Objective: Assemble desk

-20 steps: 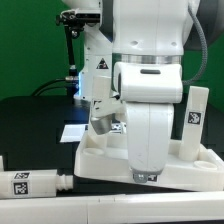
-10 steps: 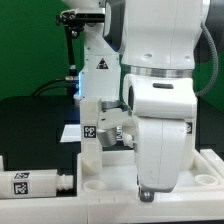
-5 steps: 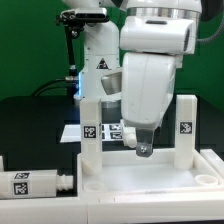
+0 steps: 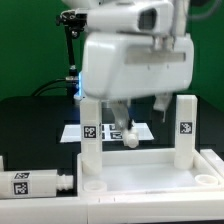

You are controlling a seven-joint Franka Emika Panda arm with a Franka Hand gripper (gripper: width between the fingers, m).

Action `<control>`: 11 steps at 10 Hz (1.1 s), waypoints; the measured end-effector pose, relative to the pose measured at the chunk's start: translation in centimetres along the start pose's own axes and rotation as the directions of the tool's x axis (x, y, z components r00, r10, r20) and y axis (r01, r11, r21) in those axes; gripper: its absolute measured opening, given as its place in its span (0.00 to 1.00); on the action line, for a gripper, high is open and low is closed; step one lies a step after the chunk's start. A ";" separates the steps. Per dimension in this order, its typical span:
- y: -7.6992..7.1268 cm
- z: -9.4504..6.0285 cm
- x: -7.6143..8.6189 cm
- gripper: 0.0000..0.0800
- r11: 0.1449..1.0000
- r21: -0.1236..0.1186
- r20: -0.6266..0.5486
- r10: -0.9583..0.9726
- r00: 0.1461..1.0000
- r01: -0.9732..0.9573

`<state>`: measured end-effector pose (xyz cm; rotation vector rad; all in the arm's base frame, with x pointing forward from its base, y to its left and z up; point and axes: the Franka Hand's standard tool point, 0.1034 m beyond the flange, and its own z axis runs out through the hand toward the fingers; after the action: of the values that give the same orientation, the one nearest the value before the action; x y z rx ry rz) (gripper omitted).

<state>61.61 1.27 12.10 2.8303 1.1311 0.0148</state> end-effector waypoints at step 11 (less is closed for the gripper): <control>-9.3 -4.5 -9.1 0.81 0.846 0.069 0.046 0.527 0.849 -0.528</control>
Offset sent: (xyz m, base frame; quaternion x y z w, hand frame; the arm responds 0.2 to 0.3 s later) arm 0.0000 0.0000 0.0000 0.0000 0.0000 0.1938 0.9810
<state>48.45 2.06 16.02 3.1019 0.3151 -0.0270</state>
